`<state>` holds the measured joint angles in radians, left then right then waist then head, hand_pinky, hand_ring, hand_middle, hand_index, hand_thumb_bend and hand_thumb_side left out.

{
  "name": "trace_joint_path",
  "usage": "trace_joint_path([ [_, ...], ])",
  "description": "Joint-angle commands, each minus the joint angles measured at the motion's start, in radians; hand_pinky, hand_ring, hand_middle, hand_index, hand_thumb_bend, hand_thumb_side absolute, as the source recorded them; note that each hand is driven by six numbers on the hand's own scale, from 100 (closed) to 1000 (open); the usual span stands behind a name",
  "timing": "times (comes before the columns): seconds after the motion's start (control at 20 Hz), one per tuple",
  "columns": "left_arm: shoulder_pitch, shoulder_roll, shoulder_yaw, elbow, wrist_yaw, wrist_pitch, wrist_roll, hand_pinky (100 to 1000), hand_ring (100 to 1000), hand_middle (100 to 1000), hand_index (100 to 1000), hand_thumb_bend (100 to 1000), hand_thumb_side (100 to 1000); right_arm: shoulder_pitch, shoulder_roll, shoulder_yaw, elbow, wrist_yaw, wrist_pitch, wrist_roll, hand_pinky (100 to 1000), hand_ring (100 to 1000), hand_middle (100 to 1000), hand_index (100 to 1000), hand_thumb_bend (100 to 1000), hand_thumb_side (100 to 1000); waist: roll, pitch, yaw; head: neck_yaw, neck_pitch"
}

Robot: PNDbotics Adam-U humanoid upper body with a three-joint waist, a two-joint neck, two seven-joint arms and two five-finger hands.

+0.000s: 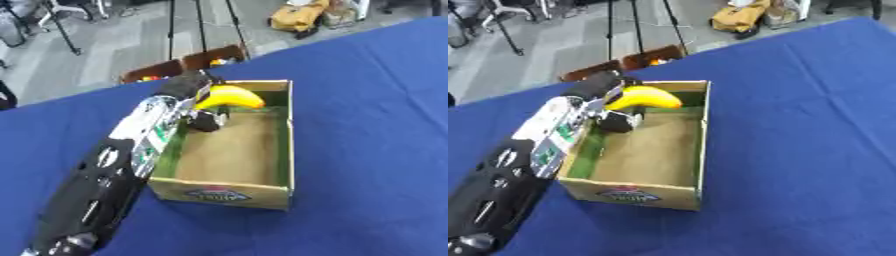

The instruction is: Pick up objects on the table and place them in the box.

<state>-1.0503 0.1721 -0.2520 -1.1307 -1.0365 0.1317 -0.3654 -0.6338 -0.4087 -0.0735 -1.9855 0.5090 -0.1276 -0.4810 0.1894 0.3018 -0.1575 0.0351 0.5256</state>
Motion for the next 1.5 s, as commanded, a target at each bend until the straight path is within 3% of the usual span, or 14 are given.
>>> trace_joint_path([
  [0.05, -0.011, 0.003, 0.008, 0.0, -0.012, -0.001, 0.019, 157, 383, 510, 576, 100, 300, -0.017, -0.011, -0.003, -0.015, 0.0, -0.001, -0.003, 795, 874, 747, 929, 100, 1000, -0.014, -0.016, 0.0, 0.004, -0.01],
  [0.1, -0.007, 0.0, 0.007, 0.005, -0.012, -0.001, 0.023, 160, 386, 513, 578, 100, 265, -0.018, -0.012, -0.004, -0.015, 0.0, -0.001, -0.004, 795, 874, 747, 929, 100, 1000, -0.014, -0.016, 0.0, 0.004, -0.011],
  [0.15, -0.004, -0.002, 0.007, 0.009, -0.012, -0.002, 0.026, 163, 389, 514, 579, 100, 297, -0.018, -0.012, -0.004, -0.015, 0.0, -0.001, -0.005, 795, 874, 747, 929, 100, 1000, -0.015, -0.015, 0.0, 0.004, -0.011],
  [0.95, 0.015, -0.043, 0.002, 0.074, 0.017, -0.006, 0.115, 173, 406, 533, 612, 100, 315, -0.025, -0.011, -0.004, -0.015, 0.0, 0.001, -0.007, 796, 874, 745, 929, 100, 1000, -0.012, -0.003, -0.01, 0.009, -0.02],
  [1.0, 0.016, -0.044, 0.0, 0.074, 0.018, -0.009, 0.117, 233, 485, 599, 687, 100, 389, -0.025, -0.01, -0.004, -0.015, 0.001, 0.001, -0.007, 796, 874, 744, 929, 100, 1000, -0.011, -0.002, -0.01, 0.009, -0.02],
  [1.15, 0.017, -0.045, -0.005, 0.073, 0.027, -0.024, 0.112, 344, 587, 671, 763, 100, 430, -0.025, -0.01, -0.004, -0.015, 0.001, 0.002, -0.007, 796, 874, 744, 929, 100, 1000, -0.011, -0.002, -0.009, 0.008, -0.02],
  [1.2, 0.017, -0.045, -0.008, 0.07, 0.026, -0.03, 0.107, 434, 663, 726, 812, 100, 453, -0.025, -0.01, -0.003, -0.015, 0.002, 0.002, -0.007, 796, 874, 744, 930, 100, 1000, -0.011, -0.002, -0.009, 0.008, -0.019],
  [1.5, 0.015, -0.037, -0.016, 0.04, -0.028, -0.042, 0.047, 705, 855, 899, 980, 100, 467, -0.025, -0.008, -0.003, -0.015, 0.003, 0.002, -0.007, 796, 874, 744, 929, 100, 1000, -0.012, -0.003, -0.007, 0.006, -0.019],
])
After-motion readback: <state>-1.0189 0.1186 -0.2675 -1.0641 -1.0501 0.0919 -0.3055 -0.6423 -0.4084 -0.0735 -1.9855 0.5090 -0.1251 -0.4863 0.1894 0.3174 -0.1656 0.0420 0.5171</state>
